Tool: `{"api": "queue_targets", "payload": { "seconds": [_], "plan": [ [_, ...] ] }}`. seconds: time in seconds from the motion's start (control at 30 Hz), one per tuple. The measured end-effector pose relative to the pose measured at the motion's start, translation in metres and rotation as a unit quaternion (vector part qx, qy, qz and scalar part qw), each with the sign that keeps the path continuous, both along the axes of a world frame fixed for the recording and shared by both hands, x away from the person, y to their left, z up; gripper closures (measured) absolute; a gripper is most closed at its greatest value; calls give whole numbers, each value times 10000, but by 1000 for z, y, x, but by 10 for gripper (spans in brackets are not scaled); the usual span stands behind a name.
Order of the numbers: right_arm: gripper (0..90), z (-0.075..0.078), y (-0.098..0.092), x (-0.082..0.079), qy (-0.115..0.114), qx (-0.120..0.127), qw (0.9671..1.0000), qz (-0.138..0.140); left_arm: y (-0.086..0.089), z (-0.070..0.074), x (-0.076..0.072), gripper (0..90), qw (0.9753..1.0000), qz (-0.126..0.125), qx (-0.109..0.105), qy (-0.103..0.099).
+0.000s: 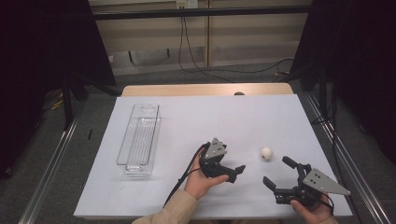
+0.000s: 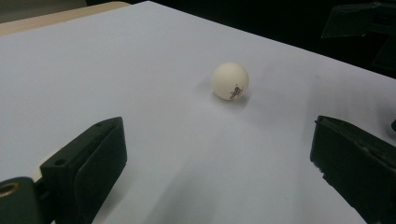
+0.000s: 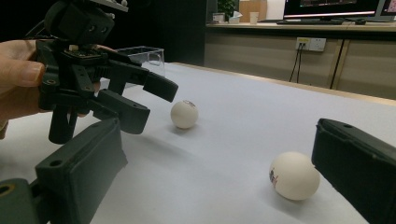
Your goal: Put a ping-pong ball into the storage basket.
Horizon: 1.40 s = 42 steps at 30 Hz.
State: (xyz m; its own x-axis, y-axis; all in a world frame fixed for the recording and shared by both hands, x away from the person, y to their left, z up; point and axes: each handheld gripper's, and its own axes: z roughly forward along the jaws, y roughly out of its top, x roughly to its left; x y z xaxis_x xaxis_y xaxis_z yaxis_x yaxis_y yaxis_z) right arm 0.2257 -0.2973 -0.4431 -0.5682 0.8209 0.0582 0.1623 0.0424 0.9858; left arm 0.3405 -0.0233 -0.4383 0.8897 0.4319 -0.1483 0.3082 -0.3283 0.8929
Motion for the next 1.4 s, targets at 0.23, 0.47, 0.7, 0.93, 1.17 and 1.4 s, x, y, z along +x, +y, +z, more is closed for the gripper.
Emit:
{"api": "queue_targets", "payload": {
  "seconds": [0.23, 0.47, 0.7, 0.93, 1.17, 1.4],
  "plan": [
    [17, 0, 0, 0, -13, -7, 10000, 4, -6, -2, 0, 37, 10000, -64, 51, 29],
    [17, 0, 0, 0, -13, 1, 10000, 4, -7, -2, 2, 36, 10000, -53, 31, 53],
    [17, 0, 0, 0, -7, 9, 10000, 5, -9, -4, 4, 24, 9999, 29, 81, 90],
    [17, 0, 0, 0, -9, 5, 10000, 3, -12, -3, 4, 24, 9998, 31, 155, 75],
    [17, 0, 0, 0, -5, 15, 10000, 3, -14, -2, 5, 27, 9998, 47, 164, 55],
    [17, 0, 0, 0, -5, 14, 10000, 1, -17, -3, 7, 28, 9998, 38, 208, 62]
  ]
}}
